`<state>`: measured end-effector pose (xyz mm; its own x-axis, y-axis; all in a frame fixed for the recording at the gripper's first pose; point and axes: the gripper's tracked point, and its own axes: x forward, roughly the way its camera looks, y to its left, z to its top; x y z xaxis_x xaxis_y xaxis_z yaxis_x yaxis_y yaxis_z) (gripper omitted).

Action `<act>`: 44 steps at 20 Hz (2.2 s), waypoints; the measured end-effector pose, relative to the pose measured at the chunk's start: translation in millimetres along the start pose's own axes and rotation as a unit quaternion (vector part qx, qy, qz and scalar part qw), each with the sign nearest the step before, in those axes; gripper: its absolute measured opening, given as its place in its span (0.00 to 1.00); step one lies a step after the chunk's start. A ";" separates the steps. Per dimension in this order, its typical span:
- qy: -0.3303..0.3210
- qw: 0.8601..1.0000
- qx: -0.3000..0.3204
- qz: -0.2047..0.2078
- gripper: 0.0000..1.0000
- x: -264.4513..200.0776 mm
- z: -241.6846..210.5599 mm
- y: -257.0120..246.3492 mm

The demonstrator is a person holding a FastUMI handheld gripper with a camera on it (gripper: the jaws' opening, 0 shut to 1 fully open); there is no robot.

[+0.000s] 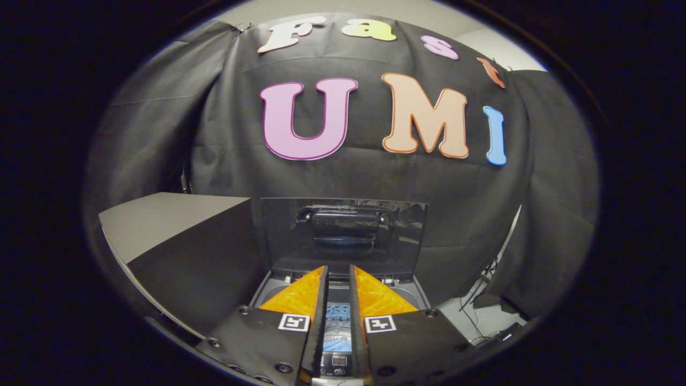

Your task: Put the clothes into the washing machine and then close the washing machine lid.

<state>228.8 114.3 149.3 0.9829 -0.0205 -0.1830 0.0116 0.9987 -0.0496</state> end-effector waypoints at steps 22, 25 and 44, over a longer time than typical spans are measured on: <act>-0.056 0.998 -0.004 0.000 0.23 -41.5 -31.1 -35.9; -0.072 0.997 -0.006 -0.008 0.23 -59.9 -43.2 -53.1; -0.110 0.992 0.023 -0.064 0.29 -159.5 -137.1 -134.2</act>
<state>45.3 -22.8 50.6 0.9890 -0.1421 0.0409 0.1427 0.9897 -0.0128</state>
